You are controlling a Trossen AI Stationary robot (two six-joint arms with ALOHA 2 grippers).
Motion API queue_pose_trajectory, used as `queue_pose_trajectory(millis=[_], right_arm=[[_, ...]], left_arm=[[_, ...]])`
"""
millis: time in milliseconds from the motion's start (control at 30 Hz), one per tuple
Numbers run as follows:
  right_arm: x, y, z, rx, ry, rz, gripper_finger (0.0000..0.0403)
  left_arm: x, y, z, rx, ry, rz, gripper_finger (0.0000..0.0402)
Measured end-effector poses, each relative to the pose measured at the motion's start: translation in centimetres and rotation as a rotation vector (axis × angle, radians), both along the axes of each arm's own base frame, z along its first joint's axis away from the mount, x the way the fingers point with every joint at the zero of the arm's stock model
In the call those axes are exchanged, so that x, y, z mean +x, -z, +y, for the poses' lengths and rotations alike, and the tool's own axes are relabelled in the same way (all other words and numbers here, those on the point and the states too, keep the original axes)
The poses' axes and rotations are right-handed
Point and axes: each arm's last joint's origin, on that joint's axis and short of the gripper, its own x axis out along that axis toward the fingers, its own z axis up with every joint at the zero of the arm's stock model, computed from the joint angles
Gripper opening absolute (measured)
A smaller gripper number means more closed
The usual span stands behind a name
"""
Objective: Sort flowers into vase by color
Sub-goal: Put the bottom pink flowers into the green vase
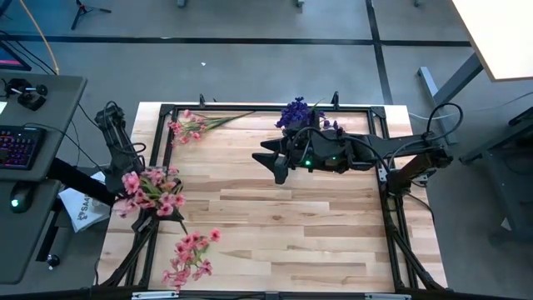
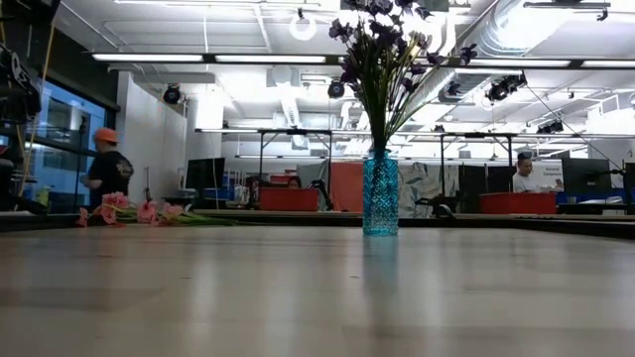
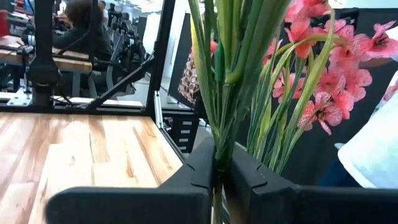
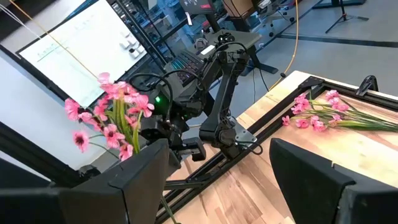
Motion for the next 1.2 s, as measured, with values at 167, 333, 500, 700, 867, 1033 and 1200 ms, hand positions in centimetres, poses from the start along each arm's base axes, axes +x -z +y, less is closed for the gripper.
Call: queue_pose_trajectory(millis=[167,333,500,700,867,1033,1200], right_arm=[[0.0,0.0,0.0,0.000,0.000,0.000,0.0275],[0.0,0.0,0.0,0.000,0.000,0.000,0.0275],[0.0,0.0,0.0,0.000,0.000,0.000,0.0275],[0.0,0.0,0.0,0.000,-0.001,0.001,0.0275],[0.0,0.0,0.0,-0.001,-0.001,0.004,0.0275],[0.0,0.1,0.0,-0.002,-0.001,0.008,0.0275],[0.0,0.1,0.0,-0.002,-0.003,0.008,0.0275]], left_arm=[[0.1,0.2,-0.3,0.001,0.003,0.020,0.0065],[0.1,0.2,-0.4,-0.067,0.054,0.063,0.0136],[-0.1,-1.1,-0.4,-0.084,0.137,0.134,0.0185],[-0.2,-2.7,-0.6,0.015,0.165,0.237,0.0197],[0.3,-4.0,-1.5,0.102,0.158,0.294,0.0198],[1.2,-4.5,-3.2,0.192,0.173,0.353,0.0198],[1.8,-4.1,-4.7,0.328,0.229,0.495,0.0198]])
